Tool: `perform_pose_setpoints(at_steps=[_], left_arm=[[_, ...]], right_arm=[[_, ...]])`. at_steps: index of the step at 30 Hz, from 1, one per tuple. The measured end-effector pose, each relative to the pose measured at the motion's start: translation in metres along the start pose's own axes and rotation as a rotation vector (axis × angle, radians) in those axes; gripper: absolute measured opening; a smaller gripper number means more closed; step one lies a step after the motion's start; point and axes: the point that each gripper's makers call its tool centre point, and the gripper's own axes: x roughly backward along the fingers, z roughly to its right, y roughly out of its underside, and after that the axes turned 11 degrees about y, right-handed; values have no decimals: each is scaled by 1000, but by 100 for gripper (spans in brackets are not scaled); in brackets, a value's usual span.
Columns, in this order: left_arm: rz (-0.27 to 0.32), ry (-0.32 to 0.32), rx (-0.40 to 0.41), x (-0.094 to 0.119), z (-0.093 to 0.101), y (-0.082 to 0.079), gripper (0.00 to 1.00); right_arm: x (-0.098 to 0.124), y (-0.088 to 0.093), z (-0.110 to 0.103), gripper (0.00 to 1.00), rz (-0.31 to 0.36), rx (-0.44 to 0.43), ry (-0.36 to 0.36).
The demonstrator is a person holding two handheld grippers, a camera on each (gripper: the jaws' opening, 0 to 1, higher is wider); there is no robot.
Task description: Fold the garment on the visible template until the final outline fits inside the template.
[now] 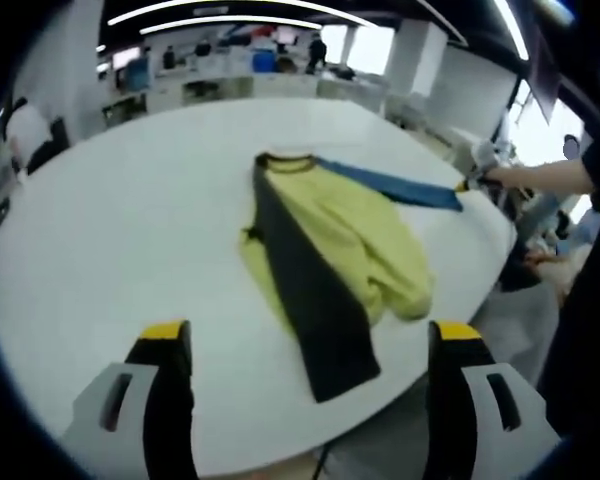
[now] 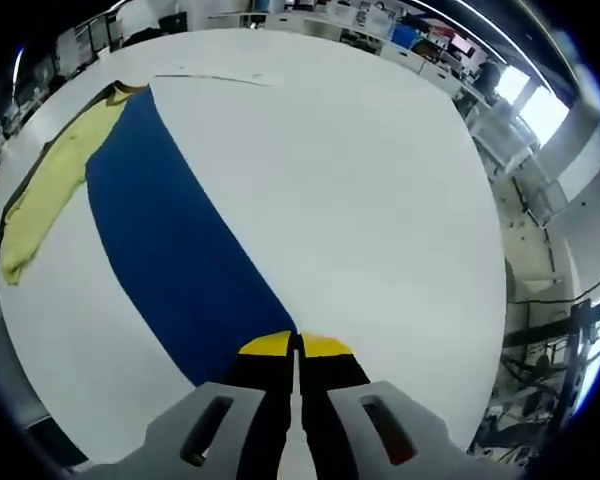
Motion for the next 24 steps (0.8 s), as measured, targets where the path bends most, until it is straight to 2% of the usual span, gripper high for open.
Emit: perform_pose_setpoints(at_steps=[9,16,24], left_arm=[[-20,-14,18,3,-10,9,94],[-33,-30,24,7,-20,13,94],[-46,-28,33,2,-22,17,94]], right_arm=[[-15,-9,9,2,-13,23,17],[-26,-10,11,2,-29,28,16],[-31,-15,17,2,-30,33,27]])
